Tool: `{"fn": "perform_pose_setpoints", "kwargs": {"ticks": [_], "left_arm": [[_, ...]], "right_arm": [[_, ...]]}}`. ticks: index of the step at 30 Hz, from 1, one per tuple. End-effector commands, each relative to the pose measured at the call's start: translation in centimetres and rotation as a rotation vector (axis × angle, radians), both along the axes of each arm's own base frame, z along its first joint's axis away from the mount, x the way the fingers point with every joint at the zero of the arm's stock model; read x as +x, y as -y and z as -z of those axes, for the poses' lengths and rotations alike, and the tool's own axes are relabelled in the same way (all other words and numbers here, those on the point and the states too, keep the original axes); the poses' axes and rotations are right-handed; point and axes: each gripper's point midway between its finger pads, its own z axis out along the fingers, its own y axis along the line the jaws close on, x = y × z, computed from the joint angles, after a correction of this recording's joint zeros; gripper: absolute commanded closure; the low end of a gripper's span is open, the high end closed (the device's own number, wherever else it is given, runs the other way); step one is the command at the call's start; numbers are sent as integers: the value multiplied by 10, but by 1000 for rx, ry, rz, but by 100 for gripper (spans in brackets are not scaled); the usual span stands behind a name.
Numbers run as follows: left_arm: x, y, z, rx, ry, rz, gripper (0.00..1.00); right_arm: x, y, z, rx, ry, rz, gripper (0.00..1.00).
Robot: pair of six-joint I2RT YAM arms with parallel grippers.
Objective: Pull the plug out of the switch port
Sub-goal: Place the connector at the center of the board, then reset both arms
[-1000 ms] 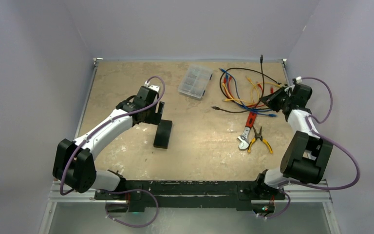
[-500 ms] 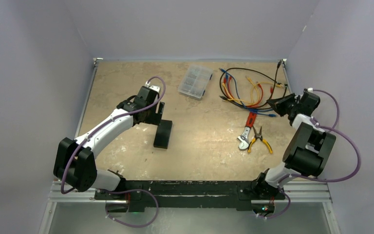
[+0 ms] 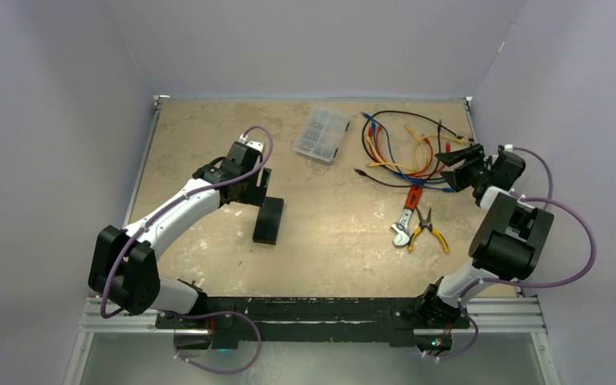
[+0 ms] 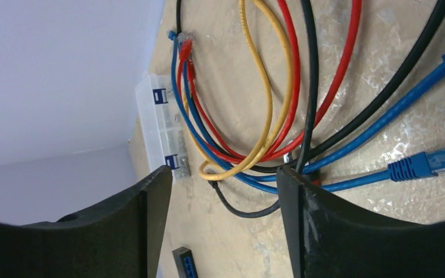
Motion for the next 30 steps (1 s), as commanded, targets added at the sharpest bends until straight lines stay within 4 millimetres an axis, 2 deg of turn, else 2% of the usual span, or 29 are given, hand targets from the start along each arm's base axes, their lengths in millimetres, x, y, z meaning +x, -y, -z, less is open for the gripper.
{"fn": "perform_pose_setpoints", "kwargs": {"ticks": [1,5,8,11,13,14,17,20,22,24,27,30], "left_arm": [[7,0,-7,-3,25,-5,24],[7,1,-7,-19,24,-16,22],[8,5,-10,-78,31,-34,20],[13,11,-19,-173,67,-67,15],[20,11,-30,-246,116,-112,13],[23,10,-35,-289,142,-136,12],[35,3,-62,-419,257,-198,6],[45,-10,-96,-518,398,-246,1],[47,-16,-118,-549,494,-250,1],[46,-23,-137,-561,586,-260,1],[43,-34,-160,-559,708,-273,1],[38,-51,-174,-551,845,-317,1]], "right_arm": [[12,9,-27,-63,102,-19,23],[14,2,-29,-92,110,-61,8],[16,-13,-26,-118,98,-120,2],[18,-42,-21,-161,85,-196,1],[20,-69,-18,-198,76,-259,1],[20,-90,-17,-221,74,-308,1],[16,-128,-17,-290,81,-388,1],[10,-147,-26,-386,123,-407,1],[5,-151,-38,-446,172,-405,1],[-1,-145,-54,-518,223,-372,1],[-9,-125,-72,-622,257,-269,1],[-18,-103,-79,-670,248,-136,1]]}}
